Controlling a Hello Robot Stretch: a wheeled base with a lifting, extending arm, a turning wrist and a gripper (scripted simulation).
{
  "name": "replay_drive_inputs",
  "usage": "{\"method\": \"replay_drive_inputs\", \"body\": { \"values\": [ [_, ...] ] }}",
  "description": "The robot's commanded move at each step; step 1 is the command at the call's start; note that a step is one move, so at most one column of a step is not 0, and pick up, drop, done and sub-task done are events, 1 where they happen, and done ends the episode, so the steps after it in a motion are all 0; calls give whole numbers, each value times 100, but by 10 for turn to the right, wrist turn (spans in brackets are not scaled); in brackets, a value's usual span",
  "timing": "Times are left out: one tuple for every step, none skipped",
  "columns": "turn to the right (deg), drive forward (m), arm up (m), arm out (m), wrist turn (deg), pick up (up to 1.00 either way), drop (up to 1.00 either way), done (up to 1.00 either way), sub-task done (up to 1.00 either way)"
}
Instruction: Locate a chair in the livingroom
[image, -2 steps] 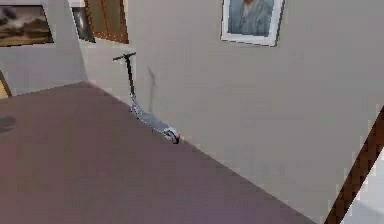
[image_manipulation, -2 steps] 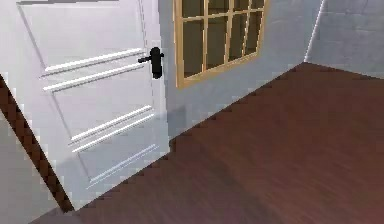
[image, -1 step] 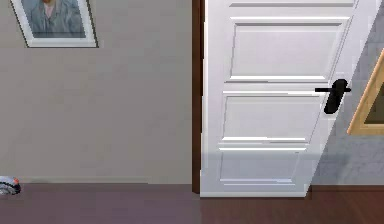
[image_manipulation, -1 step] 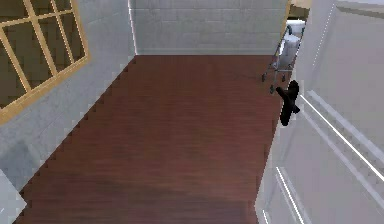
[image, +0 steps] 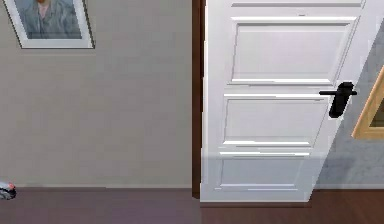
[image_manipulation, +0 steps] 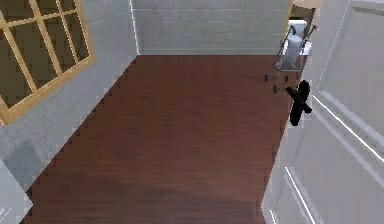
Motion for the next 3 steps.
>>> {"method": "replay_drive_inputs", "body": {
  "values": [
    [-450, 0, 0, 0, 0, 0, 0, 0, 0],
    [-300, 0, 0, 0, 0, 0, 0, 0, 0],
    [0, 45, 0, 0, 0, 0, 0, 0, 0]
  ]
}}
